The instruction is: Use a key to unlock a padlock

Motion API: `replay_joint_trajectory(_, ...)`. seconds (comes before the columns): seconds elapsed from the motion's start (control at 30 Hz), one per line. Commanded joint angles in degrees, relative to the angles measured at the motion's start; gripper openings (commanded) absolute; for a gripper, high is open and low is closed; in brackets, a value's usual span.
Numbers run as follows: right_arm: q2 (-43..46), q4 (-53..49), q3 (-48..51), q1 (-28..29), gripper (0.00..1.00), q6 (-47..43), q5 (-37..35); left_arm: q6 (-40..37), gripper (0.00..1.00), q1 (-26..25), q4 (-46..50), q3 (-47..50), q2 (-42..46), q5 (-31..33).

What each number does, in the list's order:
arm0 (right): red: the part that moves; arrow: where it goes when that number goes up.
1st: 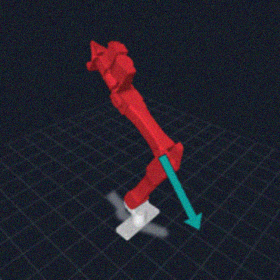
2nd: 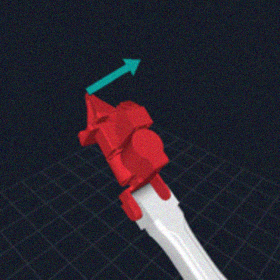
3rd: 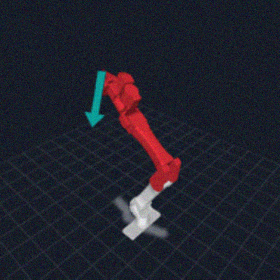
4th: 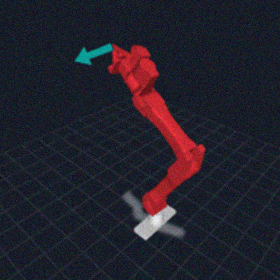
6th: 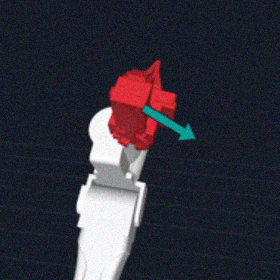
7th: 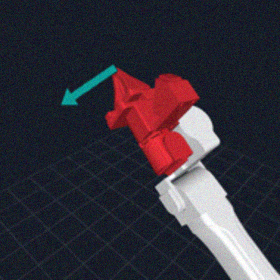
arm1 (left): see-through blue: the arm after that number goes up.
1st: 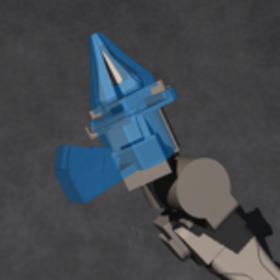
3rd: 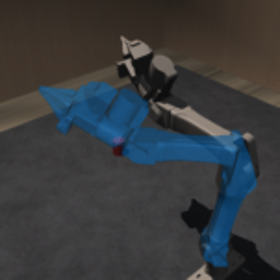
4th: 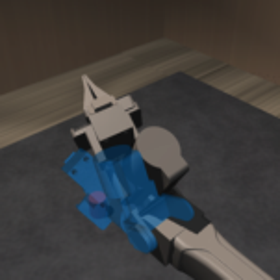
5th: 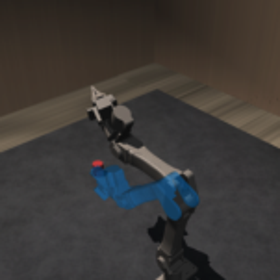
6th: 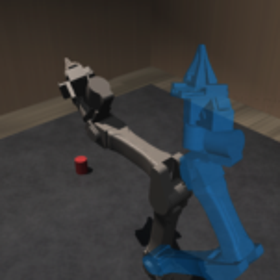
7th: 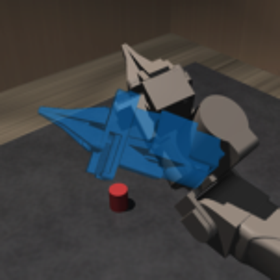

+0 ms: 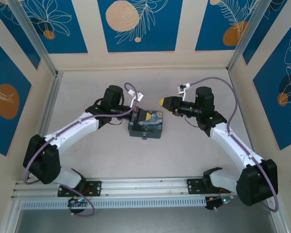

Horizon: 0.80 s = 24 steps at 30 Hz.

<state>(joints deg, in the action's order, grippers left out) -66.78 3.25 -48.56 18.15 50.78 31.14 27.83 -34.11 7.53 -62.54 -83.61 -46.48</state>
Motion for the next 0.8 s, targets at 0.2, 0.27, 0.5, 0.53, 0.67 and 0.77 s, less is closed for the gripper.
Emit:
replay_joint_trajectory(0.2,-2.98,4.59,4.16,4.47,0.47,-1.09,0.21,-7.36,0.00,0.36,11.30,-5.89,-2.66,-4.85)
replay_joint_trajectory(0.27,-3.09,5.13,5.30,5.57,0.47,-0.83,-1.48,-9.37,0.00,0.37,16.29,-8.02,-3.65,-3.53)
replay_joint_trajectory(0.5,-2.00,3.88,8.19,6.80,0.48,-1.11,-5.49,-13.92,0.00,0.72,28.76,-13.93,-6.07,0.50)
replay_joint_trajectory(0.53,-1.86,3.57,8.28,7.02,0.48,-1.43,-5.88,-13.98,0.00,0.75,29.34,-14.42,-6.20,0.76)
replay_joint_trajectory(0.67,-1.22,2.30,8.30,7.83,0.48,-2.31,-6.50,-14.06,0.00,0.80,30.74,-16.00,-7.21,0.37)
replay_joint_trajectory(0.77,-0.68,1.63,8.12,8.56,0.48,-2.79,-7.00,-14.26,0.00,0.80,31.68,-16.85,-7.84,0.42)
